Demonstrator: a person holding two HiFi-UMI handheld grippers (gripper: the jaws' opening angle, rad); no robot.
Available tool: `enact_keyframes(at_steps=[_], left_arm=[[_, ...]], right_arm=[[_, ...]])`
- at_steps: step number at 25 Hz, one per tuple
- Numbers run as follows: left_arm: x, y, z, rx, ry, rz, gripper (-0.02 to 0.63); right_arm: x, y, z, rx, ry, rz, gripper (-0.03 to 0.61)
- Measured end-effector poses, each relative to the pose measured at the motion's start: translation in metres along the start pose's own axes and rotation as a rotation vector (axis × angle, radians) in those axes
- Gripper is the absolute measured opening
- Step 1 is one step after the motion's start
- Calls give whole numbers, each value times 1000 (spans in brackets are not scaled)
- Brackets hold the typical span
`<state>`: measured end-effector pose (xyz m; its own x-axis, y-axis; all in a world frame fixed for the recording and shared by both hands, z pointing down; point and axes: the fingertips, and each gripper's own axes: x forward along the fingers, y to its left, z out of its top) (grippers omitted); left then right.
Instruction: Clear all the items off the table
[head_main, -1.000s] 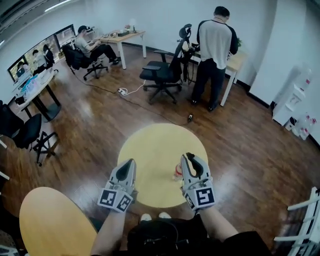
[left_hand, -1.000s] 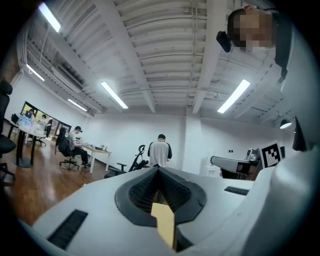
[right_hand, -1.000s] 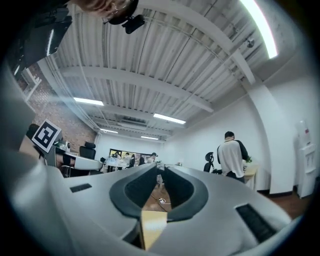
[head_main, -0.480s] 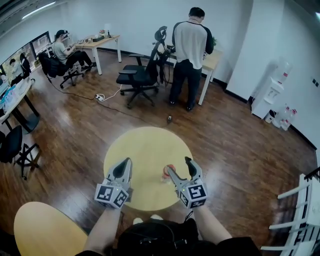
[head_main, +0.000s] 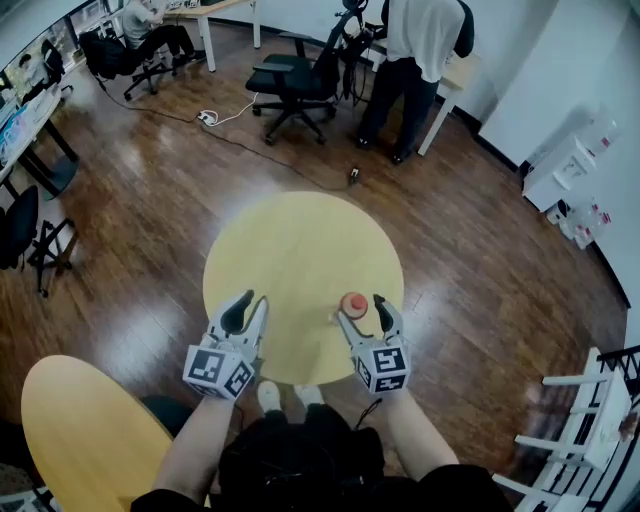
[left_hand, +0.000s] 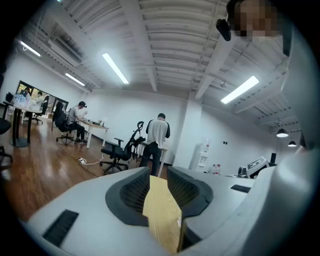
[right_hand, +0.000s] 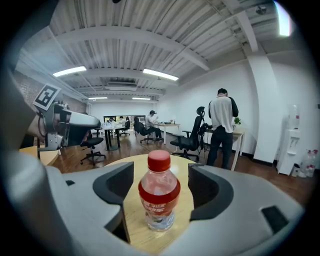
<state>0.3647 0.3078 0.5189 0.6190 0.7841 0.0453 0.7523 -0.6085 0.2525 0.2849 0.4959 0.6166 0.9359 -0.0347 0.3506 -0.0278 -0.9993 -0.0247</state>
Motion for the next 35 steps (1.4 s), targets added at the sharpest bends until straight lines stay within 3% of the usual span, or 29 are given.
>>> enact_keyframes(at_steps=[4, 5, 12, 15, 20, 23, 30, 35], left_arm=[[-7, 4, -16, -20, 51, 0, 104], [-9, 4, -18, -20, 59, -2, 104], [-23, 13, -12, -20, 53, 25, 103], [-34, 19, -10, -19, 54, 40, 103], [-39, 21, -9, -24, 45, 41, 101], [-35, 15, 3, -16, 30, 17, 101], [-14, 4, 40, 26, -51, -41, 94], [-14, -1, 48, 42, -94, -13, 91]], right_arm=[[21, 0, -20, 27, 43, 15, 354], [25, 1, -26, 28, 54, 23, 390], [40, -1, -51, 6, 90, 9, 391], [40, 2, -52, -10, 96, 2, 345], [43, 4, -58, -14, 154, -1, 325], [35, 13, -37, -10, 124, 26, 322], [24, 24, 52, -45, -43, 91, 319], [23, 34, 86, -100, -106, 160, 319]])
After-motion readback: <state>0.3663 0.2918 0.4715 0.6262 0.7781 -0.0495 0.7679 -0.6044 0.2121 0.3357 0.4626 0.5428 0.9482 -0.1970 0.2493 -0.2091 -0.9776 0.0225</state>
